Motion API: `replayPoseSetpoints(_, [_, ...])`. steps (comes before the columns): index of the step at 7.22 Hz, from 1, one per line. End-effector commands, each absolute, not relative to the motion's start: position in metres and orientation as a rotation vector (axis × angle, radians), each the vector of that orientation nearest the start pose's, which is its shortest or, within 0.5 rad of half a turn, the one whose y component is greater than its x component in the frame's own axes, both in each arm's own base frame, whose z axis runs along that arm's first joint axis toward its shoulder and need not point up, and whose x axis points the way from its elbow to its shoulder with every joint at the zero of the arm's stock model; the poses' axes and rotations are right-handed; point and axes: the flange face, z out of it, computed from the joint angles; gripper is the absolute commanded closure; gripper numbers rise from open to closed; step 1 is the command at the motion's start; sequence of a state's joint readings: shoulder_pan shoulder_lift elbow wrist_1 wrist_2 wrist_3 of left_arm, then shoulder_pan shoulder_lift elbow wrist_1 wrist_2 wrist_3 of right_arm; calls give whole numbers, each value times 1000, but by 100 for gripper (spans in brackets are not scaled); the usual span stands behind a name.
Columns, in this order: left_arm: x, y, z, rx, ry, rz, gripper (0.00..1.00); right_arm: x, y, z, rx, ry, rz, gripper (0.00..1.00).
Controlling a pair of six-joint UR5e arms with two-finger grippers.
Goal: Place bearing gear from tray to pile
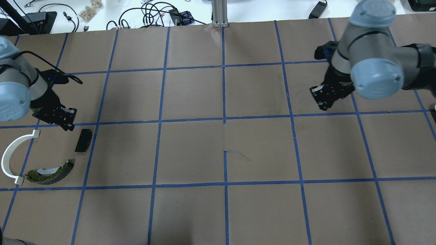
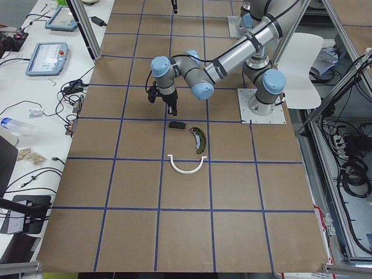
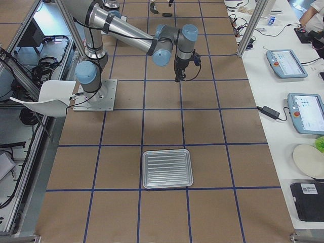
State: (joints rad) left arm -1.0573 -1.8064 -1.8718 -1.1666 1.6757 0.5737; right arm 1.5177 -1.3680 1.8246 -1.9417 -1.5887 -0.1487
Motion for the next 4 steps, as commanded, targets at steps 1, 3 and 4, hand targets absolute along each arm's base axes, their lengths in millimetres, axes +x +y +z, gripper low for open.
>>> replayPoseSetpoints(1, [201, -500, 248, 185, 3134, 277, 100, 247, -501, 279, 111, 3112, 109, 87])
replayPoseSetpoints(3, [211, -508, 225, 185, 3113, 227, 100, 336, -475, 234, 103, 3106, 54, 87])
replayPoseSetpoints(4, [211, -508, 208, 185, 3112, 229, 100, 349, -479, 208, 147, 3093, 46, 87])
